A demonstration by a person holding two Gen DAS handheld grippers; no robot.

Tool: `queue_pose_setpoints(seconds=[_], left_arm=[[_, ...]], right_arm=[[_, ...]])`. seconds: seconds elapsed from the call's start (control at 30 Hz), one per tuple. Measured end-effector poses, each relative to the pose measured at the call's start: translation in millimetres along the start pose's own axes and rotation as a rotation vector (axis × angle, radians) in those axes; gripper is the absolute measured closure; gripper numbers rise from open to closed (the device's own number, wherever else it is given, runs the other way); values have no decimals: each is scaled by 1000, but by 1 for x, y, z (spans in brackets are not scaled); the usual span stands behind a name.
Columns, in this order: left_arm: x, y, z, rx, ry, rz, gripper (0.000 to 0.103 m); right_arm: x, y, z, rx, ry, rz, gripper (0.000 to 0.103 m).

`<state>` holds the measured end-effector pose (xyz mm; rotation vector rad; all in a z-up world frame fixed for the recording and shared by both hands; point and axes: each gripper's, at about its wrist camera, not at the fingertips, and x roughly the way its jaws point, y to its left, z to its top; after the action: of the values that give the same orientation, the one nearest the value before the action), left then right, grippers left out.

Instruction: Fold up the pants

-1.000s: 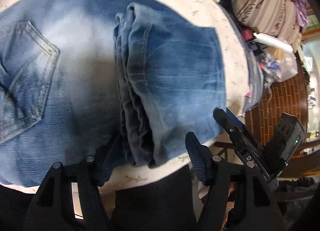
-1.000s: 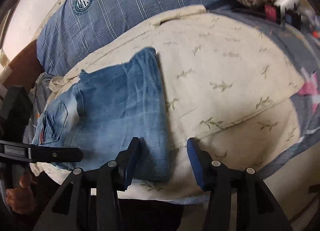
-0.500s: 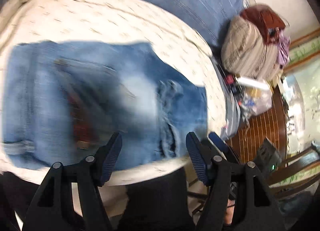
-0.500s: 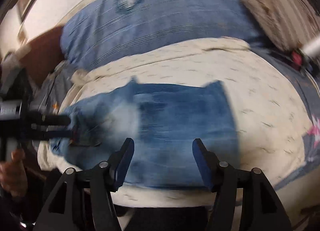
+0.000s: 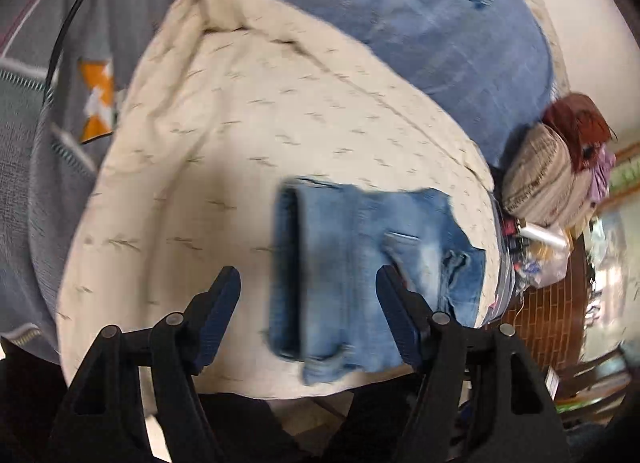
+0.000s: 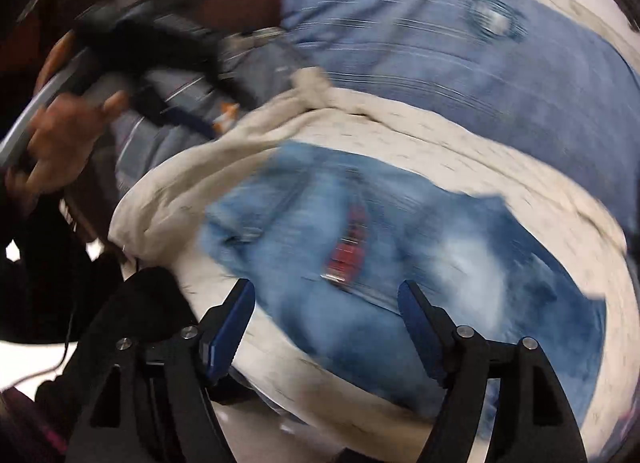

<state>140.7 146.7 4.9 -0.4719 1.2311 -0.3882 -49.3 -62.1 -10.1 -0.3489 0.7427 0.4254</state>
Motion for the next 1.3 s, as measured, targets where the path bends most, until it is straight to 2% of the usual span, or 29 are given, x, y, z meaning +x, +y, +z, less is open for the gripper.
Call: queue_pose_setpoints(seconds=[0.07, 0.2, 0.37, 0.5, 0.57, 0.67, 0.7, 0.73, 0.77, 0.8, 0.83, 0.87, 0.97, 1.13, 1.3], left_arm=[[9, 14, 6, -36, 30, -28, 33], [30, 18, 13, -46, 90, -110, 33], [62, 7, 24, -18, 163, -134, 33], [90, 0, 33, -19, 226, -132, 33], [102, -2, 36, -22, 254, -122, 32], [111, -4, 39, -39, 269, -126, 24], [111, -4, 41, -49, 268, -133, 23], [109, -5, 42, -45, 264, -139, 28], [107, -7, 42, -32, 259, -146, 37], [105, -9, 40, -23, 258, -156, 58], [102, -11, 38, -13, 258, -175, 74], [98, -15, 36, 10, 249, -174, 86], [84, -29, 29, 69, 204, -133, 89], [62, -62, 25, 89, 172, -160, 90], [50, -133, 16, 197, 149, -148, 88]], right_arm=[[11, 27, 2, -97, -10, -17, 27], [39, 74, -1, -321, -25, -130, 25], [72, 102, -13, -513, -8, -269, 25], [96, 103, -17, -568, 23, -345, 25], [102, 102, -15, -571, 14, -346, 27], [106, 99, -7, -578, 1, -334, 28], [106, 98, -6, -581, 1, -313, 33], [105, 97, -4, -576, 13, -288, 49], [104, 96, -4, -571, 17, -278, 57], [98, 95, -3, -562, 7, -269, 64], [98, 95, -3, -562, 7, -269, 69], [87, 90, 2, -530, -14, -258, 70], [63, 73, 13, -429, -59, -226, 75], [21, 43, 15, -264, -130, -193, 76], [-28, -12, 3, -15, -201, -136, 76]])
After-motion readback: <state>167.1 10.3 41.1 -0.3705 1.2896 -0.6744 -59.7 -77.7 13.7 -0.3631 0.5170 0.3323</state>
